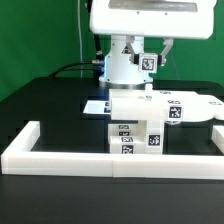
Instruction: Assemble chair
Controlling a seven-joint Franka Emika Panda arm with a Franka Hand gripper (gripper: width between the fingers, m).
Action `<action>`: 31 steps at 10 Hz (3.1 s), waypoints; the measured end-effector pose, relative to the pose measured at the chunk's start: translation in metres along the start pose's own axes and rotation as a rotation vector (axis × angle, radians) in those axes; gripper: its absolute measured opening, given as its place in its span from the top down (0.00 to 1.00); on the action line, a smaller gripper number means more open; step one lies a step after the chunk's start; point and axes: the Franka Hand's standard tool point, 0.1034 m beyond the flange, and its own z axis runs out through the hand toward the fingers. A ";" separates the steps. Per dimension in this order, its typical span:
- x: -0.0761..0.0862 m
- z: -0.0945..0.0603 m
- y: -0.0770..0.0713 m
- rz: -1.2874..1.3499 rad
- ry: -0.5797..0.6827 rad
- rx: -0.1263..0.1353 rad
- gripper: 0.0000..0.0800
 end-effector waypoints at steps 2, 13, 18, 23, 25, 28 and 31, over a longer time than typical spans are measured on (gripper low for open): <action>-0.001 0.000 0.000 0.005 -0.001 0.000 0.64; 0.029 0.005 -0.005 0.102 -0.003 0.021 0.64; 0.025 0.016 -0.007 0.102 -0.014 0.009 0.64; 0.021 0.025 -0.016 0.139 -0.028 0.004 0.64; 0.021 0.025 -0.015 0.140 -0.028 0.003 0.64; 0.020 0.026 -0.015 0.141 -0.029 0.003 0.64; 0.020 0.028 -0.015 0.141 -0.031 0.001 0.64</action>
Offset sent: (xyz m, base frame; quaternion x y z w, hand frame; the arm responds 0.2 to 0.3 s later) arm 0.0000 0.0000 0.0000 0.0000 0.0000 0.0000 1.0000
